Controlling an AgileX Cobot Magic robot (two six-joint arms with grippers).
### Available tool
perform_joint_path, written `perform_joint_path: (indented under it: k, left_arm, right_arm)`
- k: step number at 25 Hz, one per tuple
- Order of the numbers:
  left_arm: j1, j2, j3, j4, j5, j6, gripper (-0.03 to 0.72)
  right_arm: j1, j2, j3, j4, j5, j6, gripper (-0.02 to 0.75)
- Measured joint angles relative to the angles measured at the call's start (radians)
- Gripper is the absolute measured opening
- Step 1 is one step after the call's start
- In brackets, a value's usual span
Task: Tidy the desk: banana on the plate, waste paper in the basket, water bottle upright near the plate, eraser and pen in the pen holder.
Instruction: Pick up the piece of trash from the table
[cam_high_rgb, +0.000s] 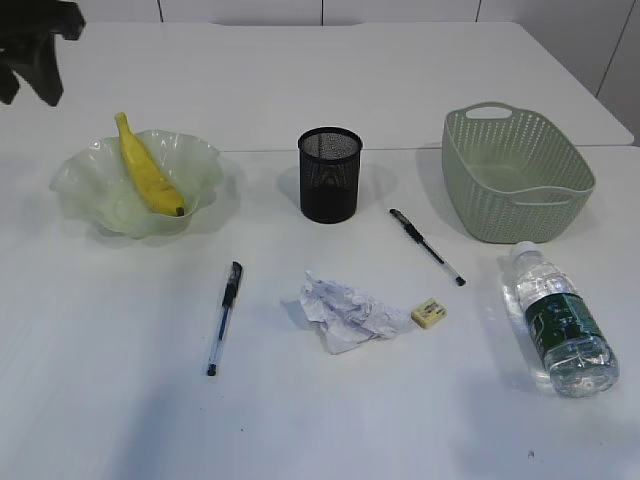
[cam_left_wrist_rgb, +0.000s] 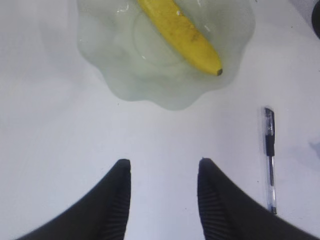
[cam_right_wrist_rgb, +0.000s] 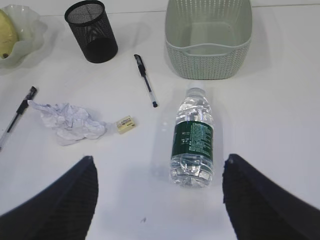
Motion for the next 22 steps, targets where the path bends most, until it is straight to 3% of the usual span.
perform_joint_path:
  k: [8, 14, 22]
  left_arm:
    - [0.000, -0.348, 0.449, 0.017, -0.163, 0.002, 0.307]
    - [0.000, -0.513, 0.747, 0.015, -0.239, 0.004, 0.328]
    - [0.000, -0.601, 0.972, -0.076, -0.336, 0.035, 0.349]
  right_arm:
    - [0.002, 0.037, -0.075, 0.062, 0.045, -0.056, 0.580]
    - [0.058, 0.158, -0.162, 0.090, 0.090, -0.100, 0.580]
    - [0.170, 0.469, -0.345, 0.091, 0.192, -0.217, 0.580]
